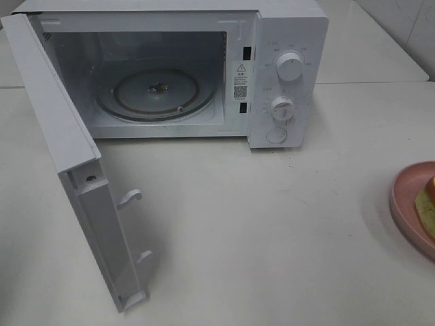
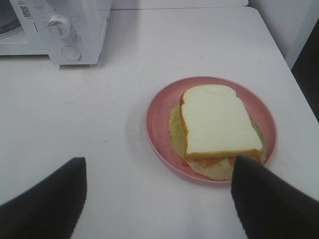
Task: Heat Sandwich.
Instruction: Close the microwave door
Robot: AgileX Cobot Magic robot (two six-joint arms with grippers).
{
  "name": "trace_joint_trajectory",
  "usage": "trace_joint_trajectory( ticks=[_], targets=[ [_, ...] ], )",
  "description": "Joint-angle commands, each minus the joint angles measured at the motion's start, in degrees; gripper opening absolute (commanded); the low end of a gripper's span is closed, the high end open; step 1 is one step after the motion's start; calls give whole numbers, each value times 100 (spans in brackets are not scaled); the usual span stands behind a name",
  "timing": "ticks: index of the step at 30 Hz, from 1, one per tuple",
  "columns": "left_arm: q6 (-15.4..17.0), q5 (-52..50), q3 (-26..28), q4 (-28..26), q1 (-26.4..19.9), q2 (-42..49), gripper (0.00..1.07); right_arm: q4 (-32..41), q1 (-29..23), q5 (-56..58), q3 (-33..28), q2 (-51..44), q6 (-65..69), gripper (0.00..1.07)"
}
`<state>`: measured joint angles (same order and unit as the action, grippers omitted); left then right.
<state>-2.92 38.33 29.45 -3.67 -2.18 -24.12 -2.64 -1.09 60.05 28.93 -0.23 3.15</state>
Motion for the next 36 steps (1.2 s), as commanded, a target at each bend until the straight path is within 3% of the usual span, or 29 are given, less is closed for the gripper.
trace_joint_trajectory(
  ticks=[1, 13, 20, 36],
  targets=[
    [34, -539, -172, 23, 34, -378, 0, 29, 46, -57, 0, -149, -29, 76],
    [34, -2561, -1089, 23, 34, -1014, 0, 29, 46, -57, 0, -149, -29, 76],
    [34, -4251, -1662, 132, 34, -1501, 0, 29, 46, -57, 0, -149, -29, 76],
    [92, -7099, -1782, 292, 34, -3111, 0, 29, 46, -57, 0, -149, -29, 76]
  ],
)
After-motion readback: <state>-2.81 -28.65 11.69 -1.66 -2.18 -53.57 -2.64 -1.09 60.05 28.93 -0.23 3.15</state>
